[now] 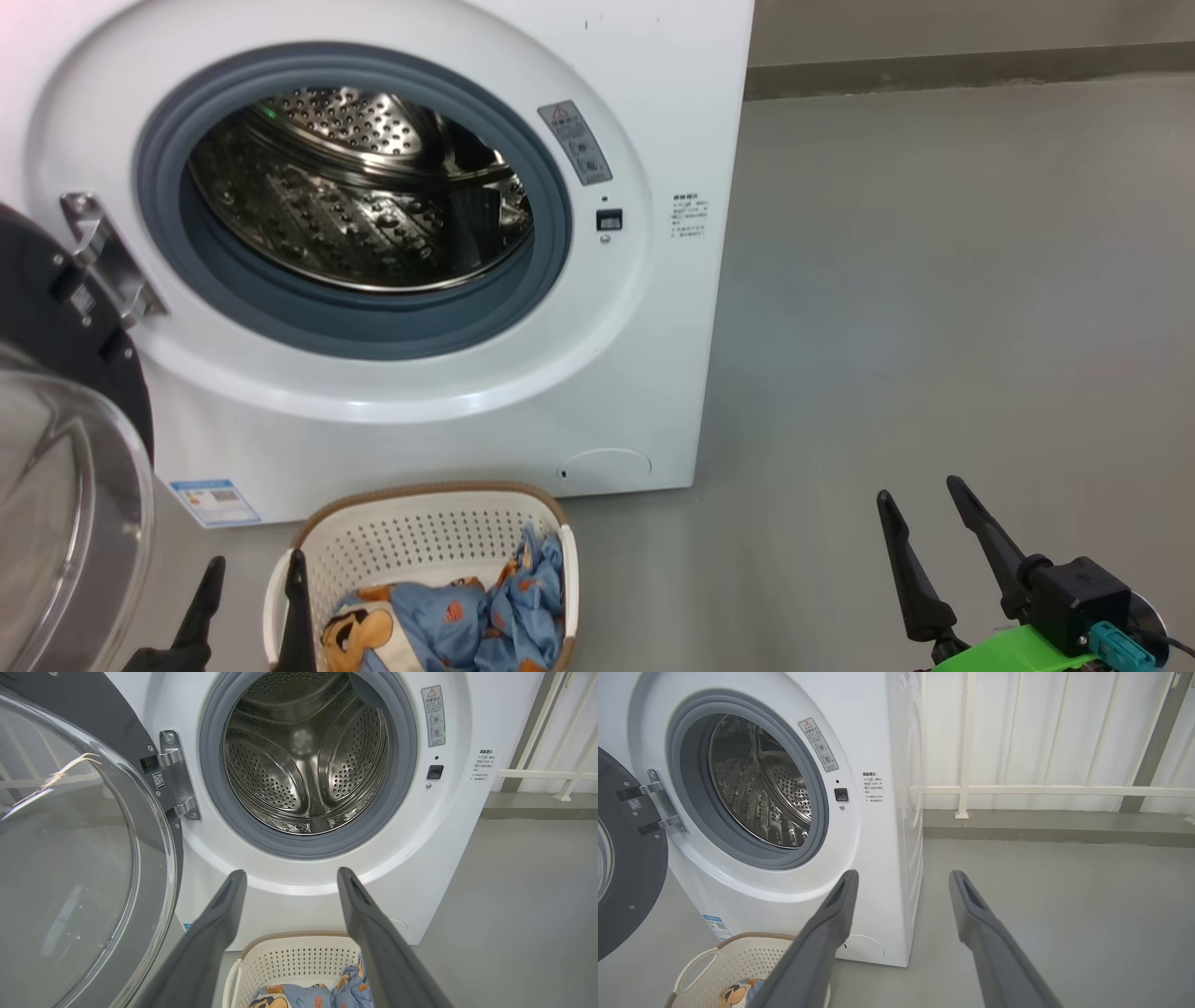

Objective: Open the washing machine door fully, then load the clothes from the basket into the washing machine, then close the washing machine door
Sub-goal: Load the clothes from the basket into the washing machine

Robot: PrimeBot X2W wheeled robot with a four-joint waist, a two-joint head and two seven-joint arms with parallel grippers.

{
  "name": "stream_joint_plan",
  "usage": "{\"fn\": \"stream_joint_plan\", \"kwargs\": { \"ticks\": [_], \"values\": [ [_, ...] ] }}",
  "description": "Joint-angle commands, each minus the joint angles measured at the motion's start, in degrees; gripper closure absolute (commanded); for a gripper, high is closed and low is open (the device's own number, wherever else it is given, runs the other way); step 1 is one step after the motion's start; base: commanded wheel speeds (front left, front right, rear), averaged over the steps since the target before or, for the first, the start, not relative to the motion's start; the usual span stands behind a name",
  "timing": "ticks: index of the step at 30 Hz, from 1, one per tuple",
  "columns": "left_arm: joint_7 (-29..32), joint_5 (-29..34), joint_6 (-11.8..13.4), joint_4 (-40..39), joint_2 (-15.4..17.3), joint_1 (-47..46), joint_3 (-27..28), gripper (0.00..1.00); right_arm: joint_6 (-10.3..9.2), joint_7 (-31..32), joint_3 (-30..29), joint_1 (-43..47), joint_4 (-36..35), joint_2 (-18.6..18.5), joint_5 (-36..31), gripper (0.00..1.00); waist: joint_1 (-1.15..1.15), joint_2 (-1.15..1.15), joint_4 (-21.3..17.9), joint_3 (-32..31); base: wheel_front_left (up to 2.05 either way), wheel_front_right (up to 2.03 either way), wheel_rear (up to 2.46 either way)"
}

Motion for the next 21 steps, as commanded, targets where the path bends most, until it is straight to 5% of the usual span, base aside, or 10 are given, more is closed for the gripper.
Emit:
{"fn": "stream_joint_plan", "kwargs": {
  "ticks": [1,21],
  "values": [
    [-0.8,0.1,0.4,-1.2,1.1,-2.1,1.8,0.0,0.09,-0.2,1.5,-1.8,-1.4,-0.2,0.2,0.0,0.0,0.0,0.0,0.0,1.13,-1.13,0.0],
    [-1.1,-0.2,0.7,-1.1,1.6,-2.9,1.0,0.0,0.09,-0.3,2.0,-2.3,-1.2,-0.2,0.3,0.0,0.0,0.0,0.5,0.6,0.21,-0.21,0.0]
  ]
}}
